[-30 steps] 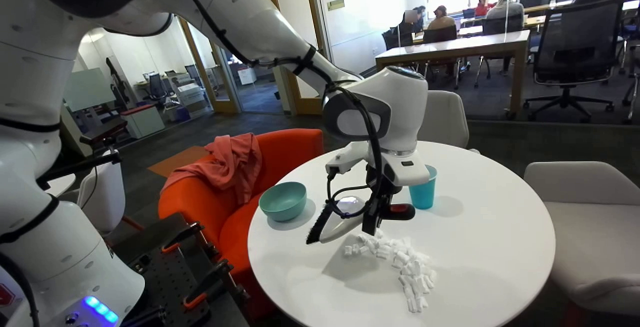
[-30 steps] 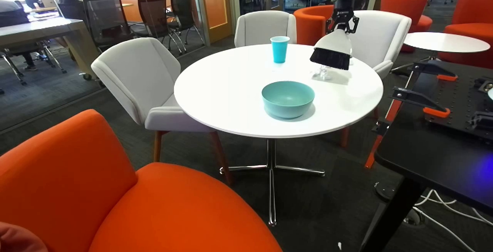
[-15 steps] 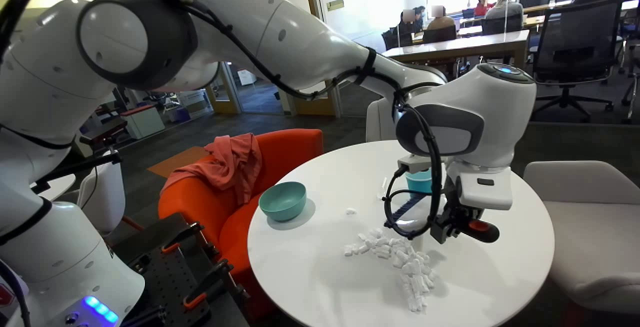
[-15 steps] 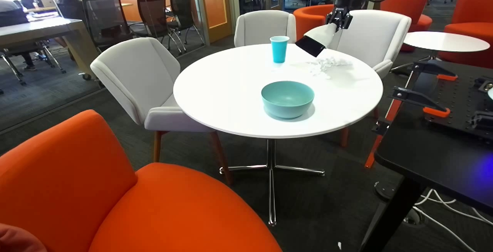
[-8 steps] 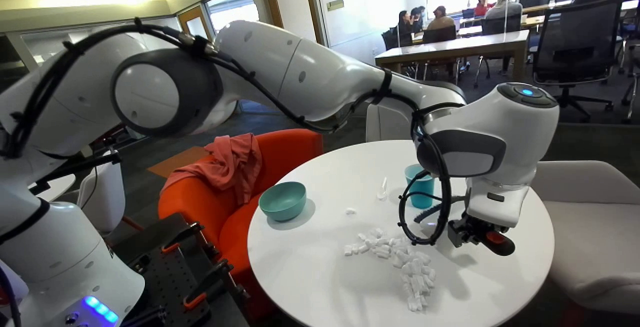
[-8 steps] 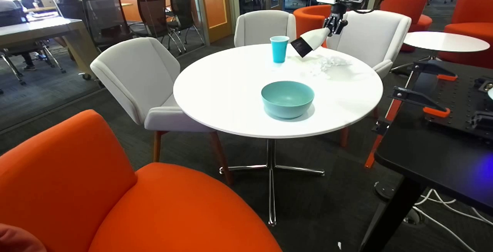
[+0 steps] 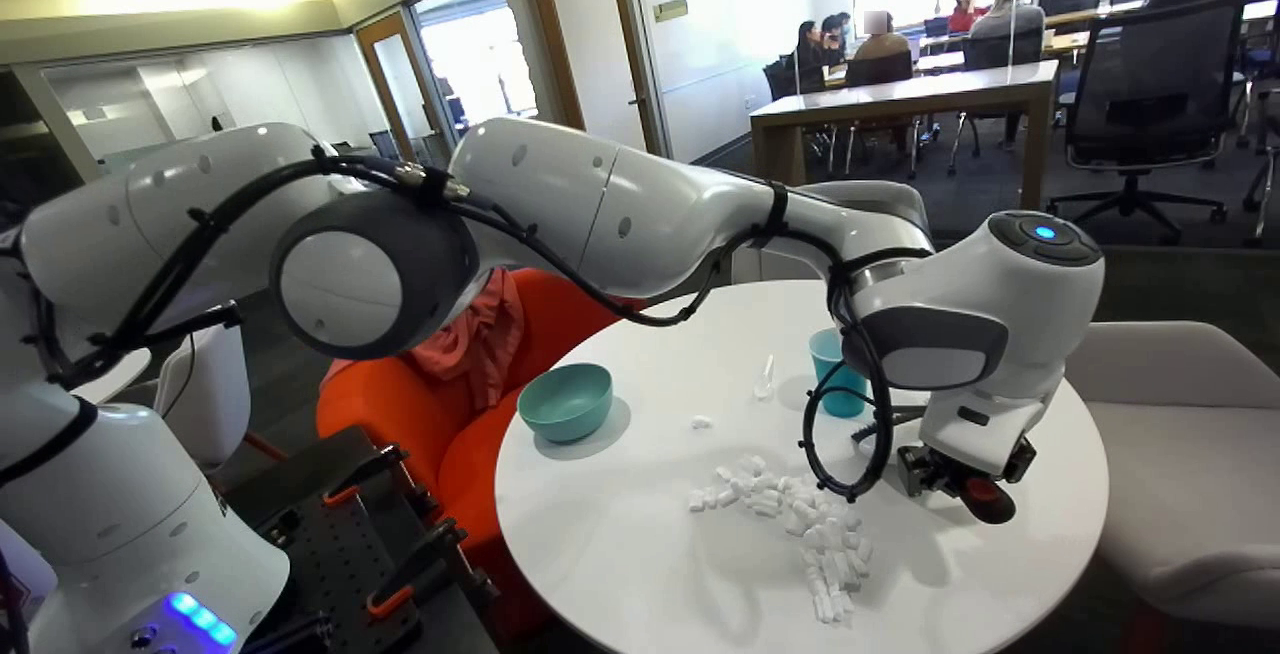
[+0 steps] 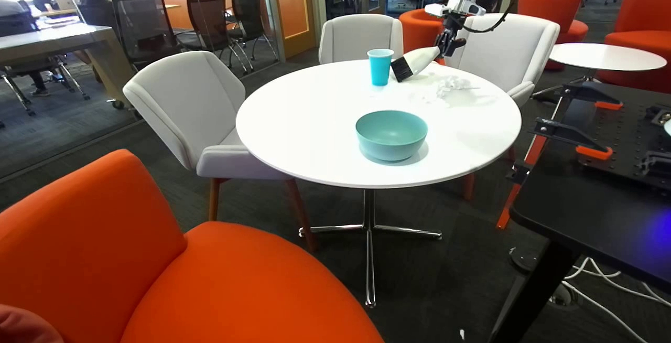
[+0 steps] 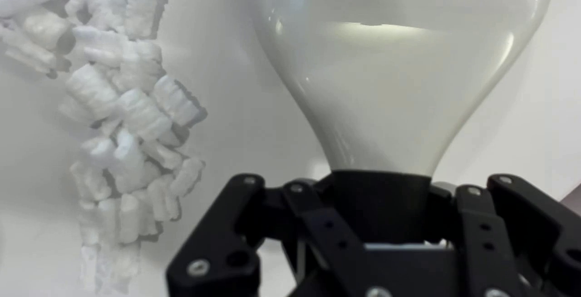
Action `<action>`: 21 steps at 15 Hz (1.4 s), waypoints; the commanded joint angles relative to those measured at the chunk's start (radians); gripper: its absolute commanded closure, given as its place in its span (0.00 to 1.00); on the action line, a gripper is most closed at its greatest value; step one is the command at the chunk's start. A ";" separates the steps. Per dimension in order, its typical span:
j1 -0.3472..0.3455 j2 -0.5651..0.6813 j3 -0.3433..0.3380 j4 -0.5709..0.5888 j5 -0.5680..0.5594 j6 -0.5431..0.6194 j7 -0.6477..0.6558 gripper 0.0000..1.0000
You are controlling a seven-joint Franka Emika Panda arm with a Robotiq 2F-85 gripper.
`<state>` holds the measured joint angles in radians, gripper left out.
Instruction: Move the broom to the right
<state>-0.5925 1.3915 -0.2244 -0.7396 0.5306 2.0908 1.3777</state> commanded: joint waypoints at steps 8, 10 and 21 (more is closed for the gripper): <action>0.025 0.034 0.018 0.079 -0.202 -0.029 0.150 0.28; 0.039 0.018 -0.010 0.076 -0.226 -0.030 0.149 0.13; 0.060 -0.211 -0.023 -0.076 -0.285 -0.139 -0.191 0.00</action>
<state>-0.5456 1.2975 -0.2573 -0.6834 0.2560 1.9878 1.3043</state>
